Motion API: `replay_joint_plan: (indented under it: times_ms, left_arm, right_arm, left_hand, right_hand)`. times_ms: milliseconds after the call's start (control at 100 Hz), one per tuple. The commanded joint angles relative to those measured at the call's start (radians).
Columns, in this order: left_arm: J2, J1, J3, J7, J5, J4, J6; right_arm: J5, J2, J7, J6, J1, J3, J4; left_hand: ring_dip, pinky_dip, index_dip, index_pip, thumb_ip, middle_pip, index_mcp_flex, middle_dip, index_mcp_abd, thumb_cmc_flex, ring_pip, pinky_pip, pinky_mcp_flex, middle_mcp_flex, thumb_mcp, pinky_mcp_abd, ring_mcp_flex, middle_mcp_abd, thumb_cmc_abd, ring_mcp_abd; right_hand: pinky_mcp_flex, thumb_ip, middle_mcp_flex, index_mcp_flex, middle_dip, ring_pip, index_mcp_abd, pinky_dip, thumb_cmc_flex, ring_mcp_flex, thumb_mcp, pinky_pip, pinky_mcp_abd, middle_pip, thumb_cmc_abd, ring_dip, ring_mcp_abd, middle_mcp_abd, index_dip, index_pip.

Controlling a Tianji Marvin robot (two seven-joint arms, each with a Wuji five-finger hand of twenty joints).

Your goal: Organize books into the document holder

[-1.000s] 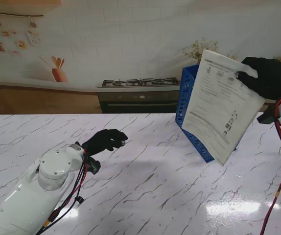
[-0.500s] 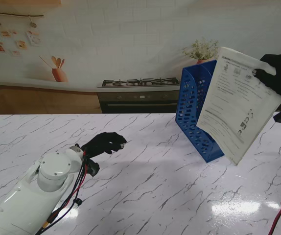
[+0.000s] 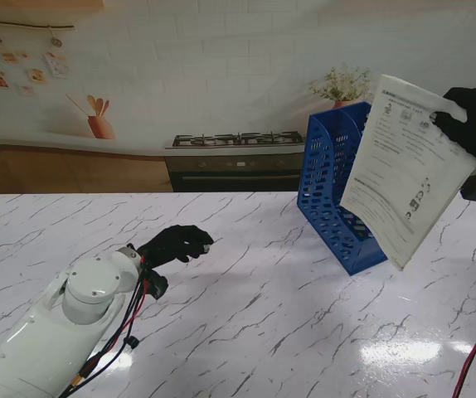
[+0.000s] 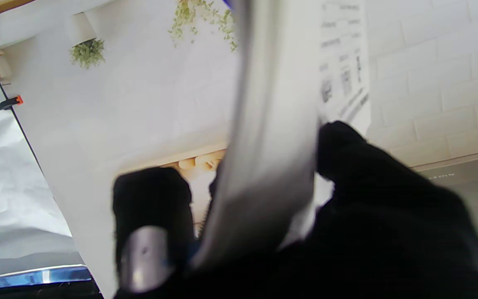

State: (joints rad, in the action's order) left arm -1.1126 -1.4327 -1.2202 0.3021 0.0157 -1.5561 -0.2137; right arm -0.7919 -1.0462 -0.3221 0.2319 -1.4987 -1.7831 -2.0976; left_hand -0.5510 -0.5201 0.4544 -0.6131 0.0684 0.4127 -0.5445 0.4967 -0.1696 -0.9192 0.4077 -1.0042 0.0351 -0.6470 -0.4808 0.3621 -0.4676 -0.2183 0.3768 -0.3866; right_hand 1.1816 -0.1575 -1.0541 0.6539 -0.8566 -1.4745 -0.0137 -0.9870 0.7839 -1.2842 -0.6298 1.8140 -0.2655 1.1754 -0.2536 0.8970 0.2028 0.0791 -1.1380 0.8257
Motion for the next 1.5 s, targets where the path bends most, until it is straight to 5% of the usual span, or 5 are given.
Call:
replay_joint_plan:
  times_ms: [0,570,1490]
  left_arm:
    - [-0.001,-0.004,0.000,0.014,0.003,0.001,0.017]
    - [0.003,-0.003,-0.022,0.027,-0.005,0.000,0.002]
    - [0.004,-0.034,-0.024,0.004,-0.031,-0.041,0.006]
  right_arm:
    - [-0.011,-0.010,0.012,0.004,0.022,0.019,0.027]
    - [0.003,-0.026,0.138,-0.011,0.236,0.215,0.297]
    - [-0.048,-0.048,0.370,-0.129,0.371,0.378,0.623]
  left_hand:
    - [-0.013,0.005,0.006,-0.013,0.007,0.018,0.004,0.011,0.041,-0.011,0.013,0.004,-0.002,-0.018,-0.006,-0.016,-0.009,0.031,0.027,0.030]
    - [-0.012,0.004,0.003,-0.013,0.005,0.013,0.006,0.009,0.039,-0.010,0.012,0.002,-0.003,-0.013,-0.005,-0.016,-0.007,0.034,0.025,0.029]
    - [-0.012,0.003,0.002,-0.012,0.005,0.014,0.003,0.008,0.038,-0.009,0.013,0.002,-0.003,-0.016,0.002,-0.017,-0.008,0.037,0.023,0.032]
  right_hand:
    - [0.054,0.099,-0.034,0.030,-0.029,-0.109,0.206,-0.020,0.096,-0.045,-0.062,0.280,0.349,0.055,0.125,0.041,0.144,0.036,-0.075,0.174]
    - [0.055,0.081,-0.056,0.051,-0.026,-0.123,0.229,-0.033,0.083,-0.045,-0.082,0.280,0.330,0.060,0.108,0.044,0.139,0.038,-0.058,0.186]
    - [0.055,0.064,-0.039,0.010,-0.027,-0.116,0.250,-0.037,0.078,-0.045,-0.074,0.280,0.327,0.066,0.117,0.043,0.152,0.064,-0.038,0.214]
